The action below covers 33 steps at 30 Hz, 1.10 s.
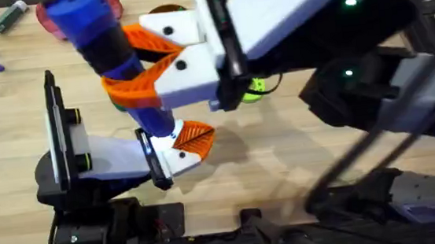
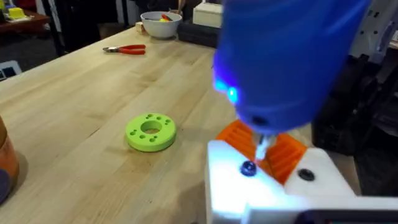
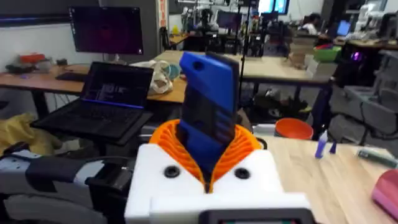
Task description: Pick up the gripper from the table and insert it into the empty holder that is missing its gripper. Then pick up a screw, insert it into the mounting hole, and use the screwdriver to tighten it. Finally, clean up the table by picking up the vegetable and placing it into the bucket.
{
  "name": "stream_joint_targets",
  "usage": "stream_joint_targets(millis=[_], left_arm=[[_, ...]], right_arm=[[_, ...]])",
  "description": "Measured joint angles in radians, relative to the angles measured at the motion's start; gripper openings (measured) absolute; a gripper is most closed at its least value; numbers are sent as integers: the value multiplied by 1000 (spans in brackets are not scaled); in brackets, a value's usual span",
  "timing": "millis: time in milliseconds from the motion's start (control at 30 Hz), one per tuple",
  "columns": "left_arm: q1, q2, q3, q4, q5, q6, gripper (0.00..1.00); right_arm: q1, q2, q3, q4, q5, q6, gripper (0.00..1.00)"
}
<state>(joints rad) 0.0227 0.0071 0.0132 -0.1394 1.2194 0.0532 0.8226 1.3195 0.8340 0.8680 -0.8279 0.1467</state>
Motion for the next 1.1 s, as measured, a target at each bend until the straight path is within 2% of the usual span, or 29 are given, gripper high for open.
stream_joint_targets(millis=[167,1100], left_arm=[[0,0,0,0,0,0,6],[0,0,0,0,0,0,6]], right_arm=[[0,43,14,-4,-3,3,26],[-11,44,16,-8,-62,-28,26]])
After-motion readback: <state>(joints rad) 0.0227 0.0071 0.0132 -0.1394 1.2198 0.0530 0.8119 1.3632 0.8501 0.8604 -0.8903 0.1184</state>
